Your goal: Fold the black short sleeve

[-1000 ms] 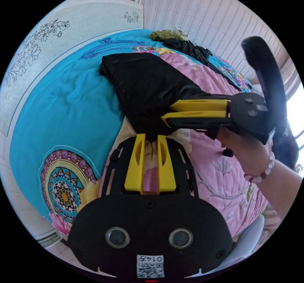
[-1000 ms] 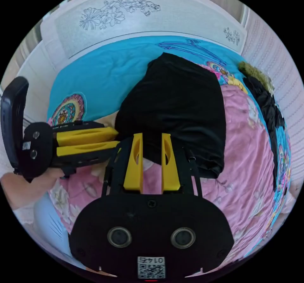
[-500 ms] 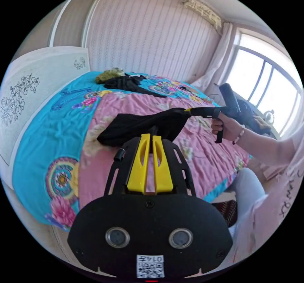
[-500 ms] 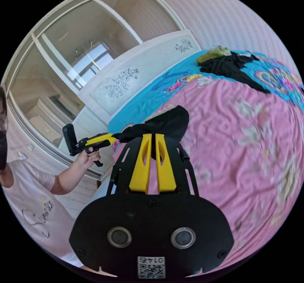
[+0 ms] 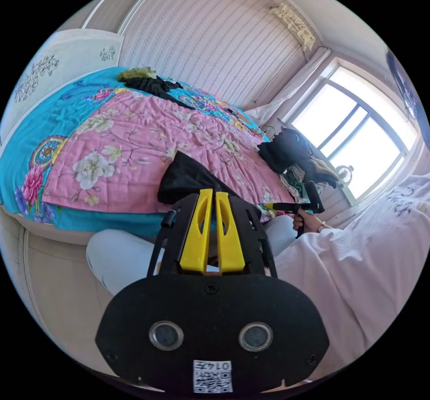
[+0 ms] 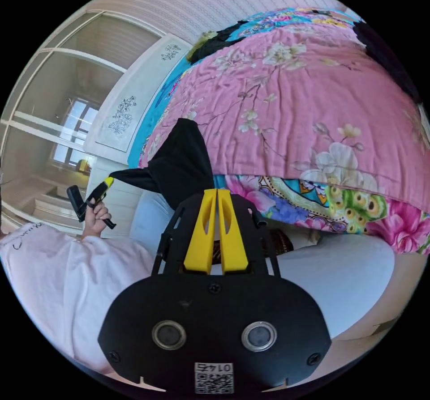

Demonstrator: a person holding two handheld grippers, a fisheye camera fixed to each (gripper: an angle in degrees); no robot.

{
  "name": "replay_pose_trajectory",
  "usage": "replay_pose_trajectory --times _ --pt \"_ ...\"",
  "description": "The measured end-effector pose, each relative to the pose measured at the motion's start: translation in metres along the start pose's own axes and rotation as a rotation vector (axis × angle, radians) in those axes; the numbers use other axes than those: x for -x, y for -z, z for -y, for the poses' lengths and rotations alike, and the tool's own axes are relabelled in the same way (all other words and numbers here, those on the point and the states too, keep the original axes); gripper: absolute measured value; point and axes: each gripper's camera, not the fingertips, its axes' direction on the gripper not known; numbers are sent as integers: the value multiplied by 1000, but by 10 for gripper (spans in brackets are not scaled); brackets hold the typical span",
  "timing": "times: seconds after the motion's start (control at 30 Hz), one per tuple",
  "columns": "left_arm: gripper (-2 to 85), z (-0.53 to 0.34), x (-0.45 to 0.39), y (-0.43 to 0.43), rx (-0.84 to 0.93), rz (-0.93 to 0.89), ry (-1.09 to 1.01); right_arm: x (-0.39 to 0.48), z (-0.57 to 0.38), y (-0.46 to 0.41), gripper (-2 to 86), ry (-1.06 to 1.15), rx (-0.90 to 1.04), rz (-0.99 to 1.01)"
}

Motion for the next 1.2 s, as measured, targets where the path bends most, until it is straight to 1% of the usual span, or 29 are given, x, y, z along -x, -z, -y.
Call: replay_pose_trajectory --times 0.1,0.13,0.17,0.2,0.3,0.37,0.4,0.47,0.53,0.57,0.6,0.67,0.7,0.83,0.93,1.03,1.1,1.2 --pt "-10 13 -29 6 -14 9 -18 9 3 6 8 125 23 -28" --pt "-10 16 -34 7 -18 6 -18 12 3 5 11 154 33 -20" --pt "-10 22 -43 8 -28 -9 -20 23 3 2 19 233 50 14" --pt "-10 30 -55 8 -35 -29 -32 35 2 -4 37 302 58 43" --pt "-10 50 -86 9 -47 -42 -90 65 0 -23 79 403 108 106" --pt "-10 62 -105 9 -57 -40 -123 76 0 -37 110 430 146 115" --pt "-10 68 -115 10 -65 -41 -141 79 2 -47 127 430 178 103" --pt "-10 76 -128 11 -79 -42 -153 79 4 -59 130 419 225 79" --pt "-10 81 -139 14 -89 -41 -158 77 6 -67 111 410 263 67" --pt "-10 84 -145 18 -96 -33 -161 73 8 -68 61 388 301 46" --pt "-10 85 -151 22 -103 -19 -166 67 10 -65 29 347 324 13" --pt "-10 86 -156 33 -122 25 -173 57 10 -48 11 323 304 12" --pt "-10 86 -157 42 -132 50 -168 48 10 -33 5 300 272 43" --pt "-10 82 -150 68 -170 50 -103 13 7 12 1 197 182 143" --pt "-10 77 -154 77 -193 27 -71 16 5 29 7 227 143 212" --pt "-10 80 -171 74 -186 -19 -66 46 6 20 35 308 148 307" --pt "-10 88 -194 71 -184 -48 -105 69 8 1 80 340 226 351" --pt "-10 102 -220 70 -196 -82 -158 87 9 -21 120 337 298 412"
